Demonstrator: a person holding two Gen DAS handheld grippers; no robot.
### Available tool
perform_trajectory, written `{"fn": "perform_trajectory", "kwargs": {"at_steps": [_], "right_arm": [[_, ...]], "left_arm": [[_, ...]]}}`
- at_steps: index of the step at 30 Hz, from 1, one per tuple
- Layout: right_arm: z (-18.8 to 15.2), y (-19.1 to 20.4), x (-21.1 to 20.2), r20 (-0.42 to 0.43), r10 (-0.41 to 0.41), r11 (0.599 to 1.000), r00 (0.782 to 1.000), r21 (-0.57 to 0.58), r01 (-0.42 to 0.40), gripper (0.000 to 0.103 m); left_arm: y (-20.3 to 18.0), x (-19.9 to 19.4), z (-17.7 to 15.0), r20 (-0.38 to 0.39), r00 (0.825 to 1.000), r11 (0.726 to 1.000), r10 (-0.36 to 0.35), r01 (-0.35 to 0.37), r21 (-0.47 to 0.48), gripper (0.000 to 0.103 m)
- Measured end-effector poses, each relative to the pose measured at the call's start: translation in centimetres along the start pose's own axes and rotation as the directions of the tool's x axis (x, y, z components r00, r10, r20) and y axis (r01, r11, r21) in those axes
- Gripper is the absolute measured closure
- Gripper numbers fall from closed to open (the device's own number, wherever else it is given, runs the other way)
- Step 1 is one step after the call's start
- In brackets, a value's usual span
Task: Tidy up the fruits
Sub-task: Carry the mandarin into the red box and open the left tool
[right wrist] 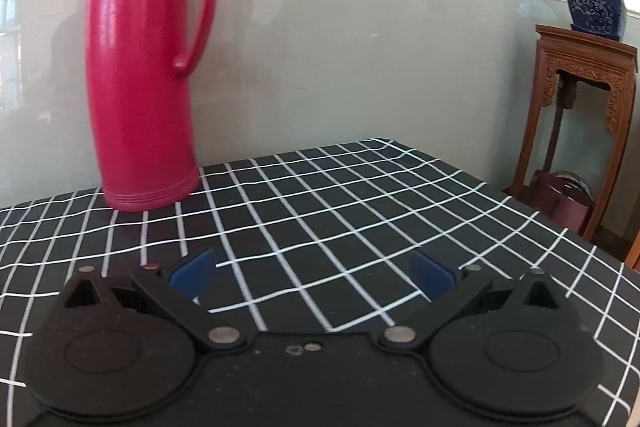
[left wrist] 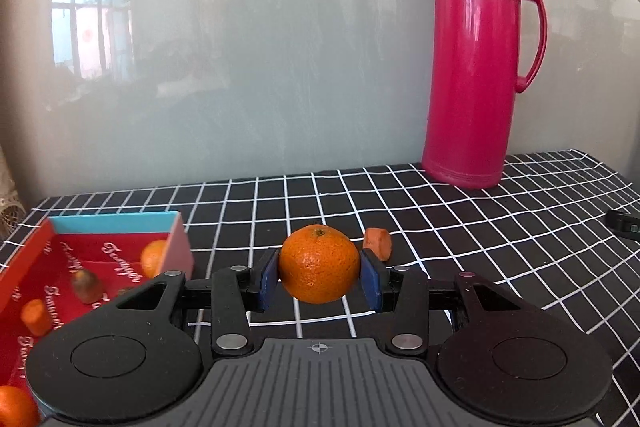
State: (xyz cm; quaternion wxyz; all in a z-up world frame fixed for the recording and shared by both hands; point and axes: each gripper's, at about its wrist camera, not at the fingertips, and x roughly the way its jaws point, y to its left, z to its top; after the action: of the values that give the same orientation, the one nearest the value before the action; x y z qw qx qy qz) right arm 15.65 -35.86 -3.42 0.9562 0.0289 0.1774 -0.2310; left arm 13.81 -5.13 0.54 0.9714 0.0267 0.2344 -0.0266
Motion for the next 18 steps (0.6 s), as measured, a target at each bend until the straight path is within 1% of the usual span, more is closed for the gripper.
{"fn": "perform_trajectory", "kwargs": {"at_steps": [6,13,18], "right_arm": [[0.0,2.2,-0.7,0.000,0.042,0.999,0.999,-0.014,-0.042,0.000],[0.1,4.6,-1.6,0.001,0.086,0.996,0.996,-0.024,-0.086,0.000],[-0.1,6.6,-2.1,-0.002,0.108,0.993,0.994,-0.052,-0.108,0.000]], "left_arm": [[1.8,-1.6,0.0,0.015,1.000,1.000,0.025,-0.025,-0.004,0.060],[5.6,-3.2,-0.6,0.024,0.996,0.995,0.088,-0.087,-0.044,0.060],[8.5,-4.3,-1.0,0.031,0.991,0.990,0.127,-0.125,-0.067,0.060]]}}
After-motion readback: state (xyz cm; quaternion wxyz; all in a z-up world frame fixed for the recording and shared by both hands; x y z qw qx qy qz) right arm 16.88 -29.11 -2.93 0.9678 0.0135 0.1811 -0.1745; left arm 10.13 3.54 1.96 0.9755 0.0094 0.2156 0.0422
